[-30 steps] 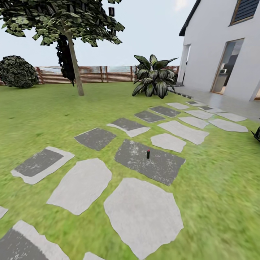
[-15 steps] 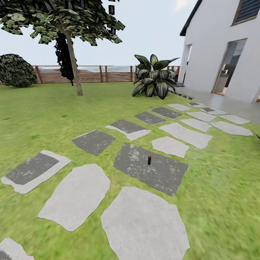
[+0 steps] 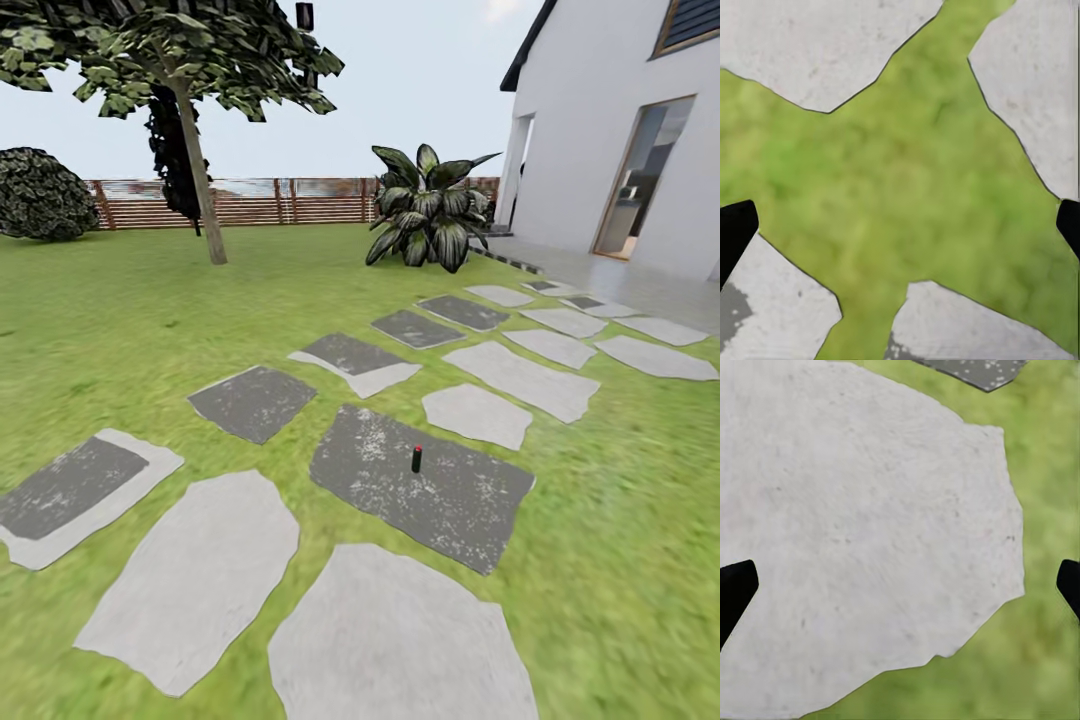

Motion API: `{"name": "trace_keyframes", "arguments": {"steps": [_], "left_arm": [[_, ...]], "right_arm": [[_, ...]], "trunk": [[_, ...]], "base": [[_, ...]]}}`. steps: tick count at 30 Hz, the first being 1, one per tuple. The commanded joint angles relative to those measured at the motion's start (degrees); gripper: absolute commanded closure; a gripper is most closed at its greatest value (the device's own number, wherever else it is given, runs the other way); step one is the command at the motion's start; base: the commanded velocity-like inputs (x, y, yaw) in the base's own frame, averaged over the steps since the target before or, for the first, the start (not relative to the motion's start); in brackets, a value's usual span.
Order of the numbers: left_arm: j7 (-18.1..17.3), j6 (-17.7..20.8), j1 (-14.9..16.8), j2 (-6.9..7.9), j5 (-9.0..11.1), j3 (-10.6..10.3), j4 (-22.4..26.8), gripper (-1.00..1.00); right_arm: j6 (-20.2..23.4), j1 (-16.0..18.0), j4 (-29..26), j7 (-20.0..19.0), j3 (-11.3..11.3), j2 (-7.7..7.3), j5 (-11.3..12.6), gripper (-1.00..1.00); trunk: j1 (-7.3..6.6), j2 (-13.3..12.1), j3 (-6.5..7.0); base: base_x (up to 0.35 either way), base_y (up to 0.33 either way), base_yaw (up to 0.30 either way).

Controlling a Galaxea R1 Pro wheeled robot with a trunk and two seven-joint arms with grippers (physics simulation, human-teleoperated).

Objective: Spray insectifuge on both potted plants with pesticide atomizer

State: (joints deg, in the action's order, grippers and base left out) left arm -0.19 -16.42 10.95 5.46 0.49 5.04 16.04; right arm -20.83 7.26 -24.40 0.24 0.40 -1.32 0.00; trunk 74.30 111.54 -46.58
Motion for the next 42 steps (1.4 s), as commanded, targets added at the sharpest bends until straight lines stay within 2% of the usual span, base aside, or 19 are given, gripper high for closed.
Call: {"name": "trace_keyframes", "arguments": {"steps": [1, 10, 42], "left_arm": [[0.0, -0.2, 0.0, -0.01, 0.0, 0.1, 0.0, -1.00], [0.0, -0.2, 0.0, -0.01, 0.0, 0.1, 0.0, -1.00], [0.0, -0.2, 0.0, -0.01, 0.0, 0.1, 0.0, -1.00]], "right_arm": [[-0.2, 0.0, 0.0, 0.0, 0.0, 0.00, 0.0, -1.00], [-0.2, 0.0, 0.1, 0.0, 0.0, 0.00, 0.0, -1.00], [-0.2, 0.0, 0.1, 0.0, 0.0, 0.00, 0.0, -1.00]], "trunk": [[0.03, 0.0, -0.05], [0.03, 0.0, -0.05], [0.03, 0.0, -0.05]], "base": [[0.309, -0.110, 0.000], [0.238, -0.186, 0.000], [0.154, -0.243, 0.000]]}}
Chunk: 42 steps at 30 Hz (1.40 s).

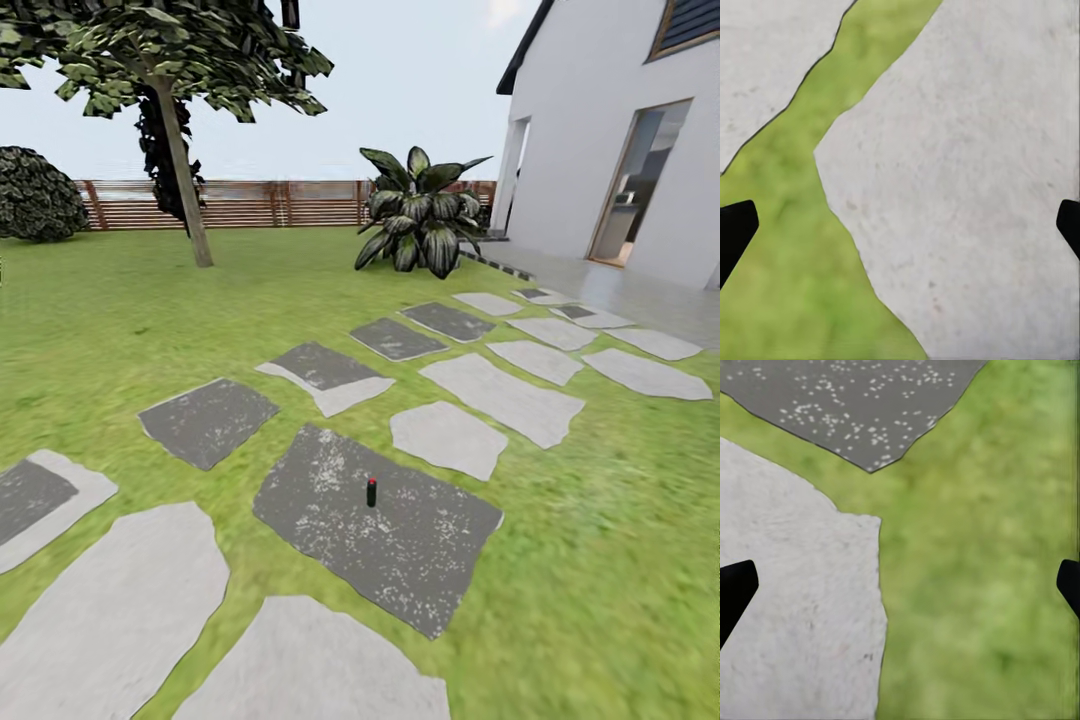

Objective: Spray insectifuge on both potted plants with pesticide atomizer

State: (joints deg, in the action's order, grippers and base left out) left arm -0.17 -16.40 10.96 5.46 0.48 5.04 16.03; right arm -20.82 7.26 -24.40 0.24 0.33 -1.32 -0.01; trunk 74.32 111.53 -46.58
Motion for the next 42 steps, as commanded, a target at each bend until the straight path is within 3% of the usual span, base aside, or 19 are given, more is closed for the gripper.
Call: {"name": "trace_keyframes", "arguments": {"steps": [1, 42], "left_arm": [[0.0, -0.2, 0.0, -0.02, 0.0, 0.1, 0.0, -1.00], [0.0, -0.2, 0.0, -0.02, 0.0, 0.2, 0.0, -1.00]], "right_arm": [[-0.2, 0.0, 0.1, 0.0, 0.0, 0.00, 0.0, -1.00], [-0.3, 0.0, 0.1, -0.1, -0.4, -0.26, -0.2, -1.00]], "trunk": [[0.00, 0.0, -0.05], [0.00, 0.0, -0.05]], "base": [[0.148, -0.249, 0.000], [0.147, -0.249, 0.000]]}}
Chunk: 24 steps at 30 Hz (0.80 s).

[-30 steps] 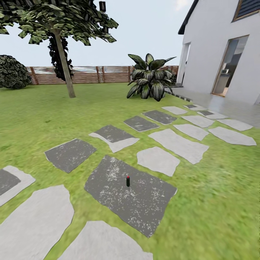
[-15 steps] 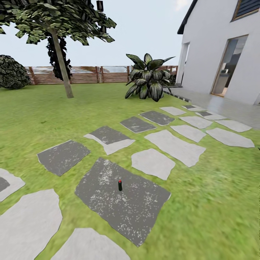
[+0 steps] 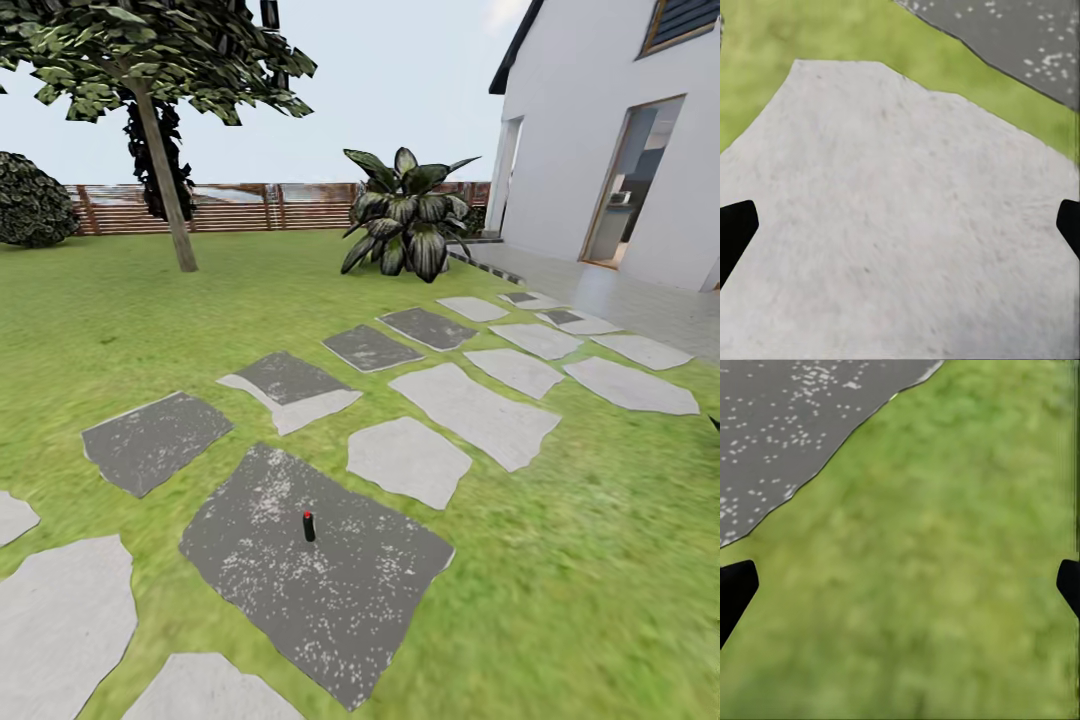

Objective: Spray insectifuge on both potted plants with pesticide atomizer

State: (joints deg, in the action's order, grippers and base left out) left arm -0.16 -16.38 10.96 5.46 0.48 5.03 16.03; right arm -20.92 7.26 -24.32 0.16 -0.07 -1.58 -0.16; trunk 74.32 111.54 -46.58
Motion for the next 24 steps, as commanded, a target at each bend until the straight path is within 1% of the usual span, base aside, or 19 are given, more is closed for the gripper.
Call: {"name": "trace_keyframes", "arguments": {"steps": [1, 24], "left_arm": [[0.0, -0.2, 0.0, -0.01, 0.0, 0.2, 0.0, -1.00], [0.0, -0.2, 0.0, 0.08, 0.0, 0.2, 0.0, -1.00]], "right_arm": [[-0.2, 0.0, 0.0, 0.0, 0.0, 0.00, 0.0, -1.00], [-0.2, 0.0, 0.0, 0.0, 0.0, 0.00, 0.1, -1.00]], "trunk": [[0.01, 0.0, -0.05], [0.01, 0.0, -0.05]], "base": [[0.147, -0.250, 0.000], [0.147, -0.250, 0.000]]}}
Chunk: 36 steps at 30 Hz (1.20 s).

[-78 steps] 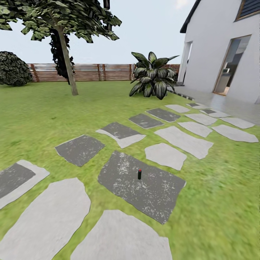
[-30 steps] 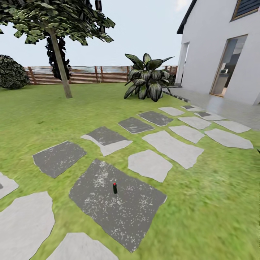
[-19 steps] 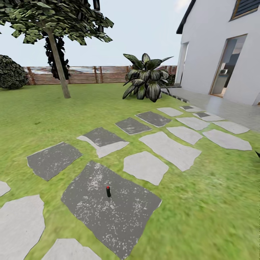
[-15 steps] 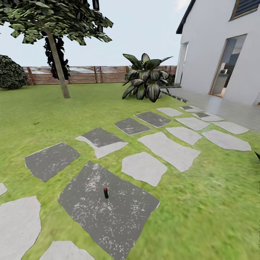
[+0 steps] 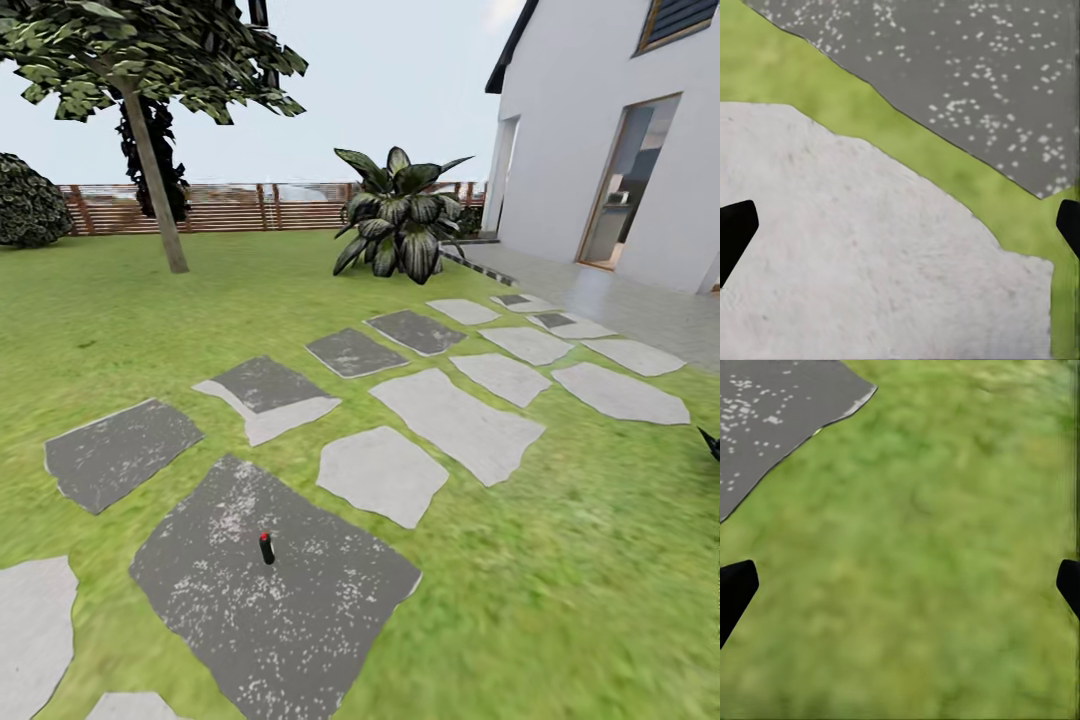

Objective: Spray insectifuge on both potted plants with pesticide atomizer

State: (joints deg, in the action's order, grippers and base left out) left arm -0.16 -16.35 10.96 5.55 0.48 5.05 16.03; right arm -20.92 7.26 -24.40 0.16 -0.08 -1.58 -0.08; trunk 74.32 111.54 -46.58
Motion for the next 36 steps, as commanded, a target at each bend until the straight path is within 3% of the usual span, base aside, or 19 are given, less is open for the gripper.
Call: {"name": "trace_keyframes", "arguments": {"steps": [1, 15, 36], "left_arm": [[0.0, -0.2, 0.0, -0.01, 0.0, 0.1, 0.0, -1.00], [0.0, -0.2, 0.0, -0.01, 0.0, 0.1, 0.0, -1.00], [0.0, -0.2, 0.0, 0.06, 0.1, 0.4, 0.0, -1.00]], "right_arm": [[-0.2, 0.0, 0.1, 0.0, 0.0, 0.00, 0.0, -1.00], [-0.2, 0.0, 0.1, 0.0, 0.0, 0.00, 0.0, -1.00], [-0.2, 0.0, 0.1, 0.0, 0.0, 0.00, 0.0, -1.00]], "trunk": [[0.01, 0.0, -0.05], [0.01, 0.0, -0.05], [0.01, 0.0, -0.05]], "base": [[0.148, -0.249, 0.000], [0.148, -0.250, 0.043], [0.153, -0.250, 0.263]]}}
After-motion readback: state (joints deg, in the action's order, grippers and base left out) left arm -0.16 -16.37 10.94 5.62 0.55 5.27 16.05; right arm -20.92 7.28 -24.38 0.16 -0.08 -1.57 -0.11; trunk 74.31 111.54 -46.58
